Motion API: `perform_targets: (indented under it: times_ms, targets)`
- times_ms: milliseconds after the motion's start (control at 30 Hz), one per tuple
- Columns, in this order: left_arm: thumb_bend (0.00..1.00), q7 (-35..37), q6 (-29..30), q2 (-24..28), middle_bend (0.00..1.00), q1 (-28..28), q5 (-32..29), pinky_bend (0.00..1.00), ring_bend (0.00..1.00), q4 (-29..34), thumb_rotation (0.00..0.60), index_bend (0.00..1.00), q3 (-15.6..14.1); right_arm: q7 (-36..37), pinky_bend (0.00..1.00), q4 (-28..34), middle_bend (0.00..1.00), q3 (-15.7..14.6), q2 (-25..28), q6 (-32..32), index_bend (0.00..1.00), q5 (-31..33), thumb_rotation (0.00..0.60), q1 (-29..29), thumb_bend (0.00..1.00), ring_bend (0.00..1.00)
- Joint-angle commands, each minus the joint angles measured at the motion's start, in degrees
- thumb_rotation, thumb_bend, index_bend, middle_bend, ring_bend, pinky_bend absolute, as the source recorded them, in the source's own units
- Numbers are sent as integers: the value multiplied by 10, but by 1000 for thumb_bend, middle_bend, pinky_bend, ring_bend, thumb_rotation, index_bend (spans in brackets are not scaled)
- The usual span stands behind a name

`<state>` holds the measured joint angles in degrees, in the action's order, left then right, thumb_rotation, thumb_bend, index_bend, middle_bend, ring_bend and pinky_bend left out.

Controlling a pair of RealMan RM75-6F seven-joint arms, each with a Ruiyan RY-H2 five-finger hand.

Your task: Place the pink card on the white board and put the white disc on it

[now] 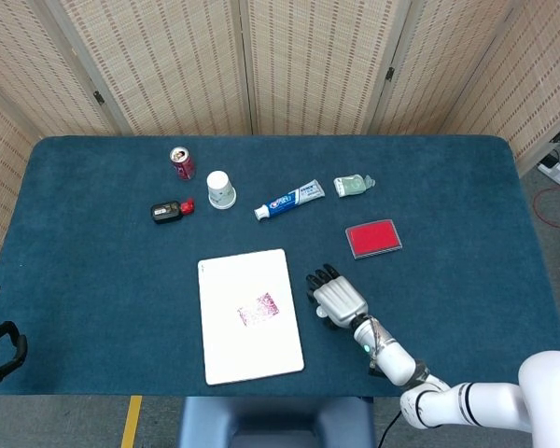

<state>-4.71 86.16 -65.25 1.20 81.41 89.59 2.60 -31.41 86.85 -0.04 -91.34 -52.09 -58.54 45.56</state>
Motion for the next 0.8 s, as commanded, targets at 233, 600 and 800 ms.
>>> perform_targets:
  times_ms: [233, 600, 800]
  targets:
    - [155, 0, -3, -2, 47, 0, -2, 0, 58, -3, 600, 111, 0, -13, 51, -1, 176, 1, 1, 9, 387, 12, 600, 0, 332, 103]
    - [155, 1, -4, -3, 47, 1, -2, 0, 58, -4, 600, 111, 1, -24, 53, -1, 184, 4, -2, 10, 419, 18, 600, -2, 332, 106]
    - [156, 2, -4, -4, 47, 0, -3, 0, 58, -5, 600, 111, 0, -31, 54, -4, 188, 6, -4, 12, 434, 23, 600, -1, 331, 109]
